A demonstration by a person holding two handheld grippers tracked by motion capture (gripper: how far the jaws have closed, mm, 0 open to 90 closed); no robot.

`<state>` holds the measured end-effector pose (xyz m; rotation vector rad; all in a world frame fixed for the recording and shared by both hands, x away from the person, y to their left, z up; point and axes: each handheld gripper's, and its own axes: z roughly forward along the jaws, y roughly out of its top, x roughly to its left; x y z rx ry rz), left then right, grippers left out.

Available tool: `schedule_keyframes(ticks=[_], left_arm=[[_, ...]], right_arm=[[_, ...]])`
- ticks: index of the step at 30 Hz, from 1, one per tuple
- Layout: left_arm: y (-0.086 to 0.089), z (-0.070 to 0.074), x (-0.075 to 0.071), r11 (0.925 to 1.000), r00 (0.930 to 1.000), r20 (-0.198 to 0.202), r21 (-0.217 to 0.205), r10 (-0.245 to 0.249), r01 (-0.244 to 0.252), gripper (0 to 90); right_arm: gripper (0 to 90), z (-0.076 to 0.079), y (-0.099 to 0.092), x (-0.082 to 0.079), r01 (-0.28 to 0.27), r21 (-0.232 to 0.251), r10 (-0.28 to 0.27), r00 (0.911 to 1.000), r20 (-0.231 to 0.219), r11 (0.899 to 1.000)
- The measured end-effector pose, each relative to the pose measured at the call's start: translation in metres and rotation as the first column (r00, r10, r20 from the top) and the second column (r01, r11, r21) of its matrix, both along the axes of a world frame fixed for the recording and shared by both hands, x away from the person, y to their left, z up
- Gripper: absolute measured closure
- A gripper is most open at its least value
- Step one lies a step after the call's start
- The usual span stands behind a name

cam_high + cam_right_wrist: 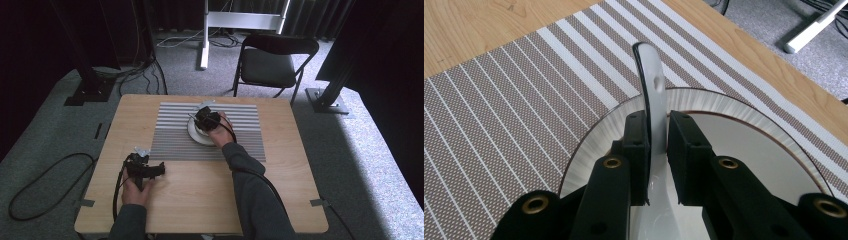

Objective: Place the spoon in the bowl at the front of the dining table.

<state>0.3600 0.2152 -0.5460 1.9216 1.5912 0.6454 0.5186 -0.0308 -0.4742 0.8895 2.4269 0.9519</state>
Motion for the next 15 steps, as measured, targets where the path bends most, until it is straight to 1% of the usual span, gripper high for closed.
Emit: schedule_keyframes(ticks=[3,5,6,11,13,14,15], left_arm=[[0.000,0.000,0.000,1.0000,1.0000,0.000,0.000,0.000,0.000,1.7],[0.000,0.000,0.000,1.0000,1.0000,-0.001,0.001,-0.001,0.001,1.7],[0.000,0.000,0.000,1.0000,1.0000,-0.001,0.000,0.000,0.000,1.7],[0.000,0.000,0.000,1.0000,1.0000,-0.002,0.000,-0.001,0.001,1.7],[0.000,0.000,0.000,1.0000,1.0000,-0.003,0.000,-0.001,0.001,1.7],[0.000,0.000,0.000,1.0000,1.0000,-0.002,0.000,0.000,0.000,1.7],[0.000,0.000,0.000,1.0000,1.0000,-0.001,-0.001,0.001,-0.001,1.7]], right_arm=[[76.0,0.000,-0.003,-0.001,-0.001,-0.001,0.001,1.0000,-0.001,1.000],[70.3,0.001,-0.007,-0.003,0.004,0.001,-0.004,1.0000,0.008,1.000],[67.2,0.003,-0.009,-0.004,0.008,0.011,-0.008,0.9999,0.011,1.000],[57.1,0.023,-0.031,-0.016,0.011,0.088,-0.014,0.9993,0.035,0.996],[53.3,0.032,-0.044,-0.024,0.009,0.126,-0.016,0.9985,0.053,0.992],[52.1,0.035,-0.049,-0.028,0.011,0.137,-0.019,0.9980,0.060,0.990],[51.5,0.039,-0.059,-0.034,0.015,0.167,-0.026,0.9974,0.067,0.986]])
